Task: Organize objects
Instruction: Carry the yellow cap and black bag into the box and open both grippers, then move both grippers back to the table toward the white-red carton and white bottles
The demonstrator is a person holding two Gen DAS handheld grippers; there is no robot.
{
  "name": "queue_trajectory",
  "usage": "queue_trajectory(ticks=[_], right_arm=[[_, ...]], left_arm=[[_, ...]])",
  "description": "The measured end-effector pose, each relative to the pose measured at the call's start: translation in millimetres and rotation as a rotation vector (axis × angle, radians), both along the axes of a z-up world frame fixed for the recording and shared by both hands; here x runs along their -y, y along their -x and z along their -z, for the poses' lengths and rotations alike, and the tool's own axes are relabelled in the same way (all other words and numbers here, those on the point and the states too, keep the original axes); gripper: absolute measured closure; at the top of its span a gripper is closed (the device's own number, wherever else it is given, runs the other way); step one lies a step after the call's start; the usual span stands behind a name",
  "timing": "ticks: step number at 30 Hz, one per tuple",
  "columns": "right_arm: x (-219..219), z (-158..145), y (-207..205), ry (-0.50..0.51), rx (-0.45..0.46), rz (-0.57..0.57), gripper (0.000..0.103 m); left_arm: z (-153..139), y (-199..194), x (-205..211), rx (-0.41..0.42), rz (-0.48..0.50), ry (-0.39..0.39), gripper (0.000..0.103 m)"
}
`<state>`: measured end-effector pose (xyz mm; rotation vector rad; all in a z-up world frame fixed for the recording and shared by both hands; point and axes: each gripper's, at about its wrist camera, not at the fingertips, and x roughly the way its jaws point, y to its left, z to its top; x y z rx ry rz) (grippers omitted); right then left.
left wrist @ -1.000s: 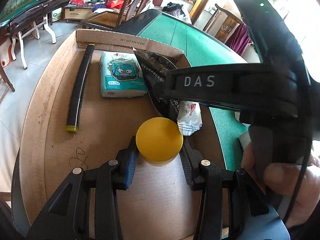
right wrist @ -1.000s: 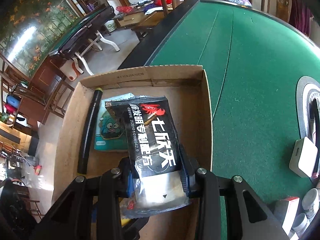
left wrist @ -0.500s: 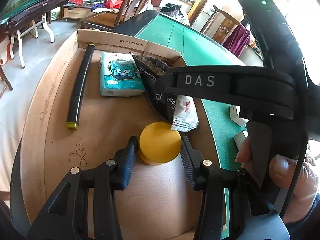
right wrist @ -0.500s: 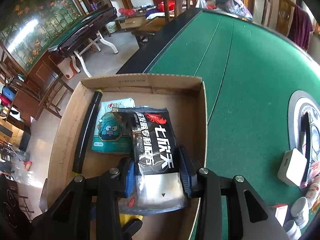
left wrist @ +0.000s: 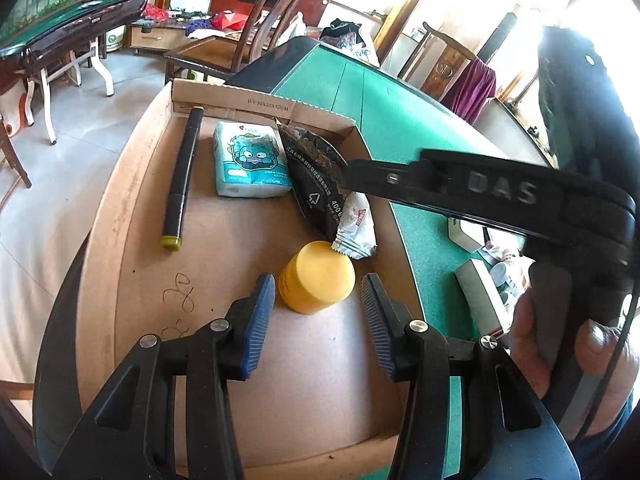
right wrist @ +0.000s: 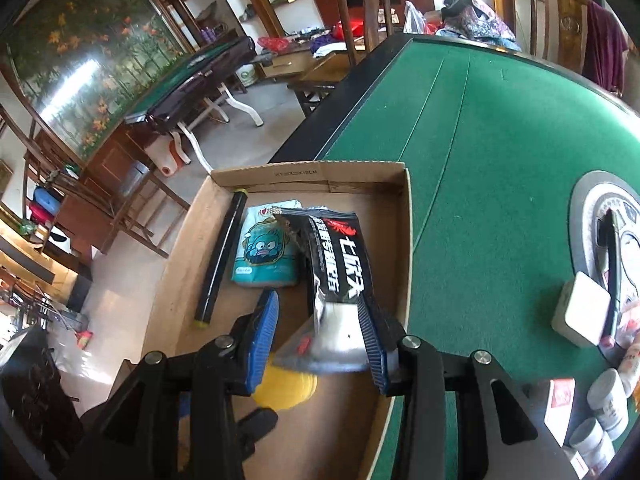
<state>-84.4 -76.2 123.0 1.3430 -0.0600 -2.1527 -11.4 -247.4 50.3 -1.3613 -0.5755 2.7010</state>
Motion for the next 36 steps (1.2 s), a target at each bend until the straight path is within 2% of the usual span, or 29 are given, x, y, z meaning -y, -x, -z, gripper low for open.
queue_trajectory(ticks=[5,9,14,17,22,28,31,36], right_arm=[[-26.6,-4.2,-12.9,0.068,0.02,0.006,0.061],[-65.8,-1.9,-29.1,0.145,0.042,0.007,0.061],[-145.9,6.4,-50.3,0.205,0.044,0.06,0.062],[-198.7,9.6,-52.8,0.226,0.035,0.142,0.061],[-274.4,18.2,-53.3,0.171,-0.004,0.249,0.056],[-305.0,44.7,-48.1,0.176,0.038,0.248,0.056],[-309.8,51.3,-49.0,0.206,0.037,0.213,0.056],[-316.2,50.0,-52.6,0.251,0.019,0.182,0.056]], left_arm=[[-5.4,-9.8,-9.1,-0.013,0.001,0.016,0.058],[-13.9,-18.9,-30.0,-0.032,0.032,0.032,0.058],[-30.5,-25.4,-66.0,-0.069,0.109,0.053,0.057],[-33.9,-22.2,-96.0,-0.074,0.166,0.053,0.049],[-22.4,-11.8,-146.5,-0.026,0.274,0.035,0.049],[-6.4,-4.1,-183.7,0.031,0.312,0.054,0.049],[-4.7,15.0,-189.0,0.061,0.295,0.019,0.049],[0.0,43.2,-197.4,0.131,0.249,0.044,0.049]])
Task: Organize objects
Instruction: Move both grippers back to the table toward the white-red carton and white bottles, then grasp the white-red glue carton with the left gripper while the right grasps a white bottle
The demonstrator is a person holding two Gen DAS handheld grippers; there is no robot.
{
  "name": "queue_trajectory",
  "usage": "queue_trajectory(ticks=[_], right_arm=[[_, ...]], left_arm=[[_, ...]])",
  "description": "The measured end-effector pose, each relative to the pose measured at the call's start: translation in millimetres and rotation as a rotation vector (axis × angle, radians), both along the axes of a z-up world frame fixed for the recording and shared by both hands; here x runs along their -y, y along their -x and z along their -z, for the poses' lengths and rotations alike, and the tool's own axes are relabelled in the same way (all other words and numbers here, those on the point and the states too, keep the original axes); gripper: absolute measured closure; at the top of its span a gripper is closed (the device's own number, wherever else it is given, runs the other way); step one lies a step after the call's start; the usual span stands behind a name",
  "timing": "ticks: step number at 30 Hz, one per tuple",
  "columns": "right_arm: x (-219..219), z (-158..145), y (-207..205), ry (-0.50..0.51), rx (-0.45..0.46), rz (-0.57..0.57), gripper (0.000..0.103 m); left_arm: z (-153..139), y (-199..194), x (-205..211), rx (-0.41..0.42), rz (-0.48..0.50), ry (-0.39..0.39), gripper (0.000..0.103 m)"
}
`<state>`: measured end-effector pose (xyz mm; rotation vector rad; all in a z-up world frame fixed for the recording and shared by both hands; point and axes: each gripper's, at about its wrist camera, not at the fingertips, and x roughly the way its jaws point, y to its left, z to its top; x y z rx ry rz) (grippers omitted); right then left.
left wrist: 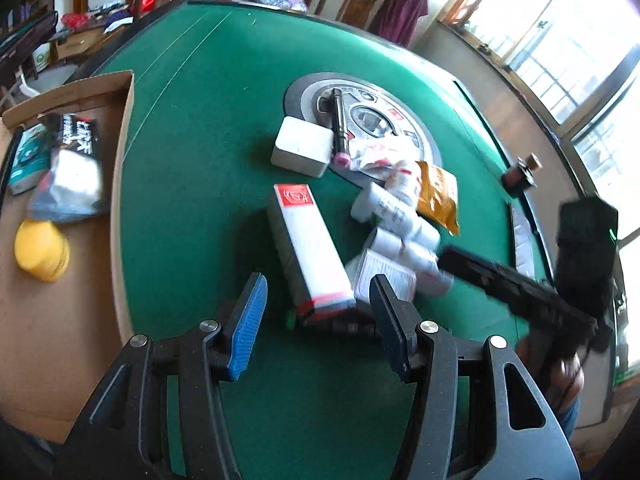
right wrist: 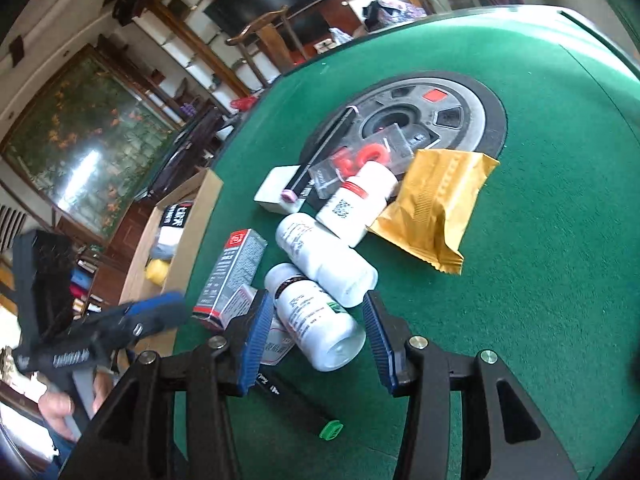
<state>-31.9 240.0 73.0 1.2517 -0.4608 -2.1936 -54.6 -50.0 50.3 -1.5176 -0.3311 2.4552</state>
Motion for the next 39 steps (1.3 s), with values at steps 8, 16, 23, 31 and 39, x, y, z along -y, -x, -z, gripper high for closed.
queue_trajectory(ticks=[8,16,23,31,39], right_arm=[[-5.0,0.3,-3.3,0.015,-0.016,-0.014,0.056],[7.3,-5.0,-9.8,-0.072,-0.08,-0.057,0.056],[42.6,-4.4,-14.0,-0.257,-0.166,-0.168,0.056],[67.5,13.3,-25.4,-0.453,-0.233,-0.222,0.07],[58.6,14.6,-24.7,-0.432,-0.236,-0.142,0.07]], left_arm=[[20.1,29.1,-11.7,0.049,-0.034,0.102,0.049],[26.0,25.2,1.9,0.011,-0.042,0.15,0.076],[34.5,22.6,12.7,0.02,-0.038,0.157,0.076],[36.1,22.2,5.9,-0.015,-0.019,0.204,0.076],[40.5,16.7,-4.6,-0.083,-0.001,0.272,0.076]])
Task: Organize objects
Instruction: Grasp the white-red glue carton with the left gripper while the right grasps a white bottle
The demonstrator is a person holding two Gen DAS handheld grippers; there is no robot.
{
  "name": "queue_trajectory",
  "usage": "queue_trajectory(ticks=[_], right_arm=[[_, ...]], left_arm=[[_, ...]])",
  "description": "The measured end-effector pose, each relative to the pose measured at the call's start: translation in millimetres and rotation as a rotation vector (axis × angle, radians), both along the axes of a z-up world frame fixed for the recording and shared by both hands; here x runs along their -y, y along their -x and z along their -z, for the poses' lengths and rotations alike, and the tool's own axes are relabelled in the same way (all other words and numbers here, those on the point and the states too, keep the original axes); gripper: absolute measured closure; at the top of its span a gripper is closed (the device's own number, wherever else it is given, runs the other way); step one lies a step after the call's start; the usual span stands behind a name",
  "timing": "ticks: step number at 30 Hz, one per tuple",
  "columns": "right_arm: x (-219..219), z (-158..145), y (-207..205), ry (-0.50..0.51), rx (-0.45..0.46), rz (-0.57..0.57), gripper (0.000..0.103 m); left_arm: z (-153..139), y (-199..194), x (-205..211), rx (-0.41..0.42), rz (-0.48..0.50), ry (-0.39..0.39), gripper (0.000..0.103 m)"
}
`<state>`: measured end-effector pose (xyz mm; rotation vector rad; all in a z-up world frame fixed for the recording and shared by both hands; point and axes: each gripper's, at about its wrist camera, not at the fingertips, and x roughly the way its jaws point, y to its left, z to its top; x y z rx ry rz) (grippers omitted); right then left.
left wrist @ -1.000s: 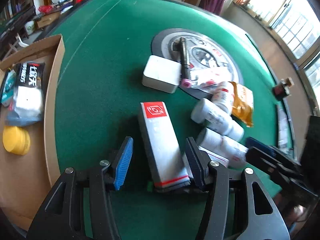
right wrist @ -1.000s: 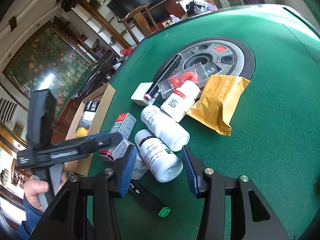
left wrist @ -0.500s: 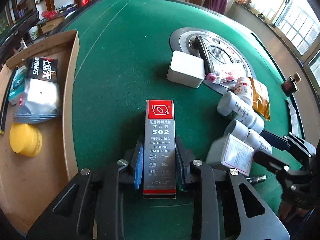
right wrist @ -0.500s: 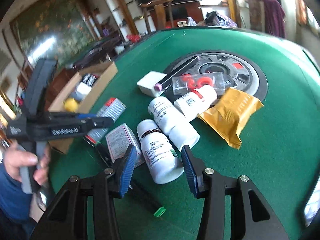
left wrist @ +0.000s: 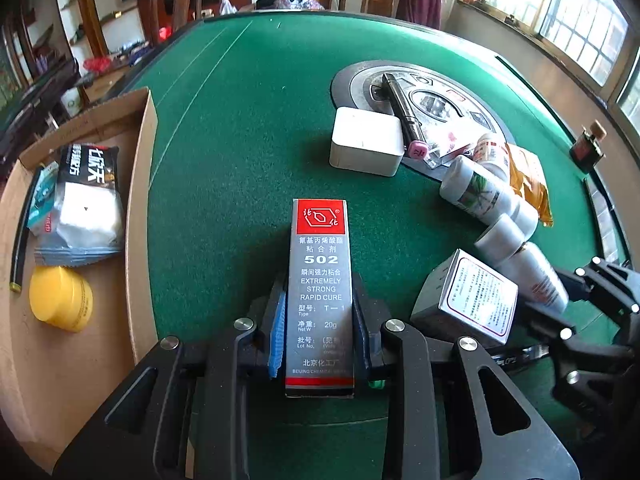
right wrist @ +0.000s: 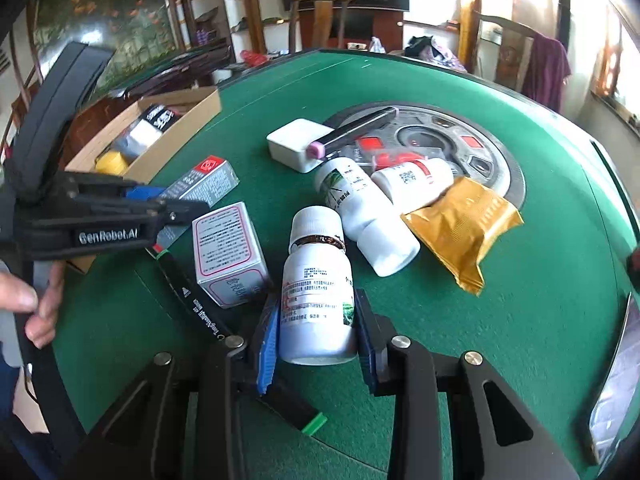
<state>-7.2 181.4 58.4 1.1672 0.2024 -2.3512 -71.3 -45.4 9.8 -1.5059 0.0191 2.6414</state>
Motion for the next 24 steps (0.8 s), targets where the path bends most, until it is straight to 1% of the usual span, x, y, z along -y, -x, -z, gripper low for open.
queue_trajectory(ticks=[2,10,15,22,24], right_arm=[[0.3,1.5,0.7,-0.003,0.0,0.007,0.07],[2.2,2.0,-3.3,-0.025,-0.01,0.029,0.07],[7.2,3.4,-5.2,-0.063,-0.034,0.038,0.069],[4.4,3.6,-4.5,-0.051,-0.034,0.05,0.07],[3.0,1.6,-6.4,-0.046,-0.047,0.056,0.07]], left_arm=[[0.5,-0.7,-1.6,-0.01,-0.001,0.011,0.076],[1.3,-5.6,-1.0,-0.04,0.0,0.016,0.075],[2.1,-7.1,-2.6,-0.059,-0.005,0.019,0.074],[3.3,-7.9,-4.2,-0.088,-0.01,0.021,0.073],[3.2,-8.6,-3.6,-0.094,-0.018,0.01,0.076]])
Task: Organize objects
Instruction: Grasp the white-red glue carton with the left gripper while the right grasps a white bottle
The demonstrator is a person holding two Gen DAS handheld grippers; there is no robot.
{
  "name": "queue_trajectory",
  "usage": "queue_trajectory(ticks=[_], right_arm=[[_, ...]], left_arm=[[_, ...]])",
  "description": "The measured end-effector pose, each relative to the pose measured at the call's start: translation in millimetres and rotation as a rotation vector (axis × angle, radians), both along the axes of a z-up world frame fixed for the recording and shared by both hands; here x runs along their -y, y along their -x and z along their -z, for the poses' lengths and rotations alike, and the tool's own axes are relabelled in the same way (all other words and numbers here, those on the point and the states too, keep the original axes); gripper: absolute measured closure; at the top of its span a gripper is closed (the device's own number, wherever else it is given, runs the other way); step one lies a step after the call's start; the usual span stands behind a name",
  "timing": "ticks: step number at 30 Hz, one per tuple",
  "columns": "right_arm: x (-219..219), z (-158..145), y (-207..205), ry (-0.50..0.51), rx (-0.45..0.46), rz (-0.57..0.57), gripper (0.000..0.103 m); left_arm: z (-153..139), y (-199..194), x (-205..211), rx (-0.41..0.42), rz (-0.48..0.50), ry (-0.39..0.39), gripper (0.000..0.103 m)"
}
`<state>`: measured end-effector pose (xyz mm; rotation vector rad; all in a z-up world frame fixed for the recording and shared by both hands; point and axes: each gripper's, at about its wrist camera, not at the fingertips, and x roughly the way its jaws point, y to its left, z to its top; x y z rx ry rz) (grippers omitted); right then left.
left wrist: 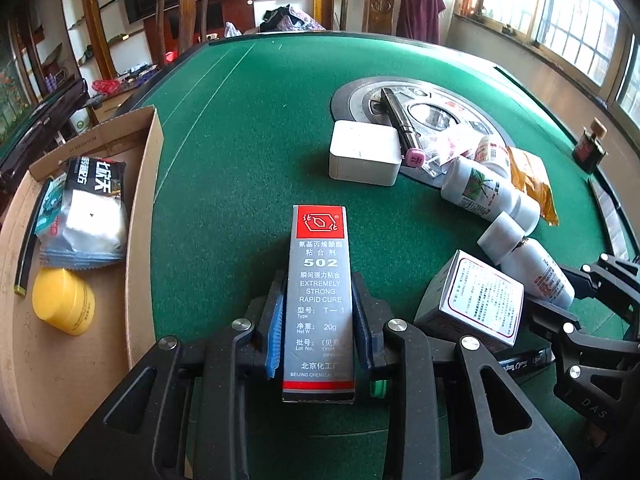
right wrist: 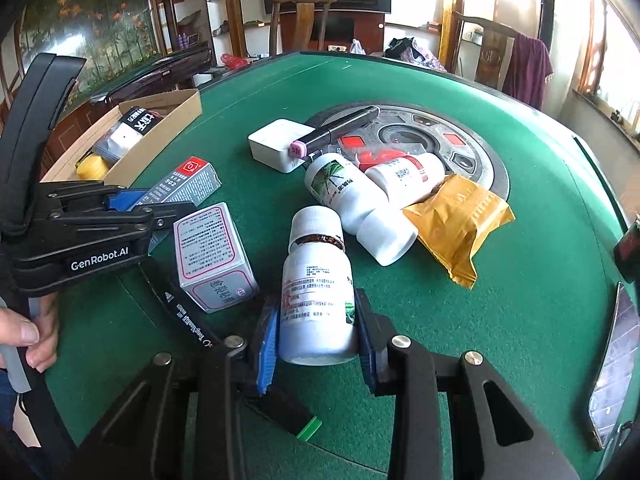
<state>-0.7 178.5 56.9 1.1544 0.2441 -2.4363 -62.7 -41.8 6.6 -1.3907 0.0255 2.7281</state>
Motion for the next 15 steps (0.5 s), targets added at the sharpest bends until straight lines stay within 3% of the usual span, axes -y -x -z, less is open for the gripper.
queue_trajectory(ticks=[6,15], right_arm=[[-13.5,-10.8,-5.0,0.078,-0.033,0.036,0.07],[-29.9,-22.7,-9.0,0.162,-0.063,0.116,0.07]], left_arm=[[-2.1,-2.5,4.0,0.003,-0.004,-0.048,0.076],[-37.7,-24.0,13.5,-0.083,0.011,-0.121,0.076]])
